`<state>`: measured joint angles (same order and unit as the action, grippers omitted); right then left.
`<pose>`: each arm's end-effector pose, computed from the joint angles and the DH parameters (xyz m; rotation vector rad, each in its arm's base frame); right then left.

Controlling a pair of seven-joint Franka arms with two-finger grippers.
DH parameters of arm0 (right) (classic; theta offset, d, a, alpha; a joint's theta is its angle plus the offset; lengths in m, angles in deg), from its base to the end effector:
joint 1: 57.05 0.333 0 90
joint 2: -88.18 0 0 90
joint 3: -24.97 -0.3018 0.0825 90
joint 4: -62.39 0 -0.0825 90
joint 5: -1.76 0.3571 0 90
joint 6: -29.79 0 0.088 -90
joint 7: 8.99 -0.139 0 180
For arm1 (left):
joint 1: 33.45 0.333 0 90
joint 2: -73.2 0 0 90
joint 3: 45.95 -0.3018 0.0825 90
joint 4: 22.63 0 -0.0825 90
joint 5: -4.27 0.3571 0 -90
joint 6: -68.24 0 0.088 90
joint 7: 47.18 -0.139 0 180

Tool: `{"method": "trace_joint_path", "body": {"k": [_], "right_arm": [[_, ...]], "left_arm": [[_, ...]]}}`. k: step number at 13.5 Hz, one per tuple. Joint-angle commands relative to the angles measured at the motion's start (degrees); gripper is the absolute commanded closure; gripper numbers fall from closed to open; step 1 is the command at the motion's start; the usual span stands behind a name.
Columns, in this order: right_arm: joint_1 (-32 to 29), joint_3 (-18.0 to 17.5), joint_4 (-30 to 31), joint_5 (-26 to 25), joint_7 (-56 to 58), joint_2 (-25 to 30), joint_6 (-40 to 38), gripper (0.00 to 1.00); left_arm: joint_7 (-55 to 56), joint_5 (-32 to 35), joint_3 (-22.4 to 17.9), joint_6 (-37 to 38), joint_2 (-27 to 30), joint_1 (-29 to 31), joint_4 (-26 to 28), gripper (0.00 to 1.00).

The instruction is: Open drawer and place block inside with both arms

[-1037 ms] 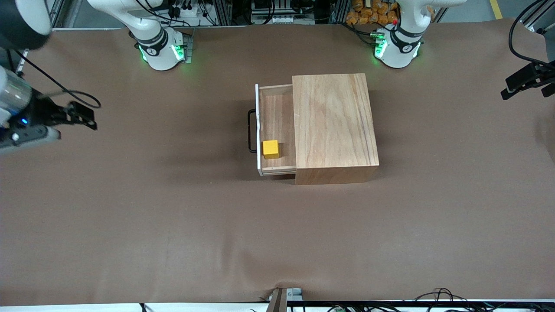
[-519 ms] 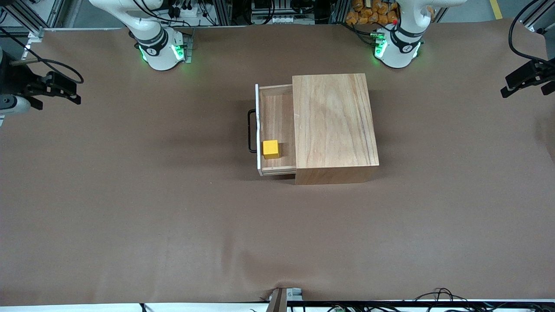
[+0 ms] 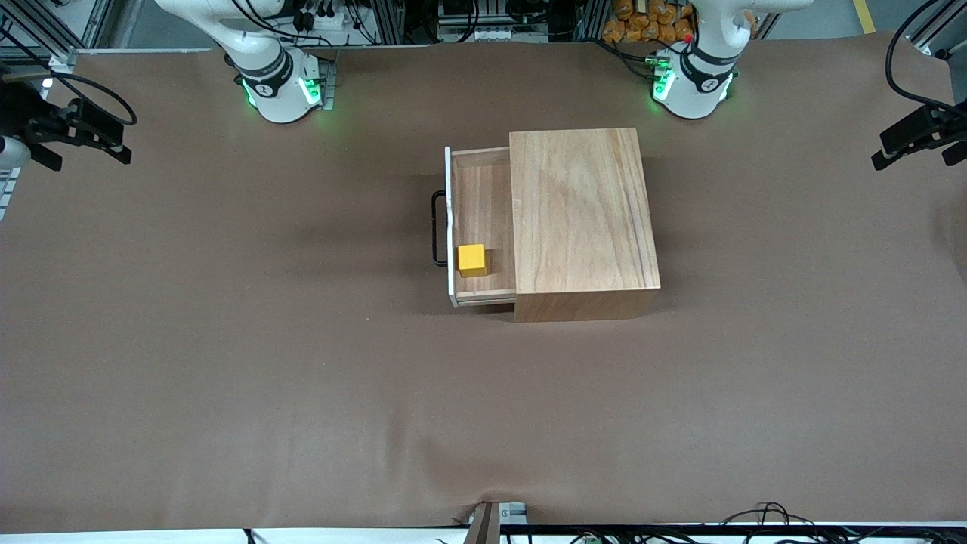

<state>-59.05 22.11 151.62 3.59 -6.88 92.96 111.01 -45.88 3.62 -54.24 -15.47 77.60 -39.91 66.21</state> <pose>0.4844 0.0132 0.6135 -3.1110 -0.0864 0.0874 0.4927 0.0170 0.6165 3.1180 0.0826 -0.0210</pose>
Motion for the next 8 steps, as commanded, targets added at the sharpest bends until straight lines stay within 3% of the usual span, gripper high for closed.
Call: {"method": "trace_joint_path", "body": {"k": [1,8], "right_arm": [[-0.28,-1.09,0.42,0.54,-2.9,0.32,-0.62,0.0],[-0.46,-1.0,0.42,0.54,-2.9,0.23,-0.71,0.0]], "left_arm": [[-4.27,0.65,0.47,0.04,1.57,0.4,1.43,0.0],[-4.2,0.64,4.86,0.3,0.61,-0.4,0.64,0.0]]}}
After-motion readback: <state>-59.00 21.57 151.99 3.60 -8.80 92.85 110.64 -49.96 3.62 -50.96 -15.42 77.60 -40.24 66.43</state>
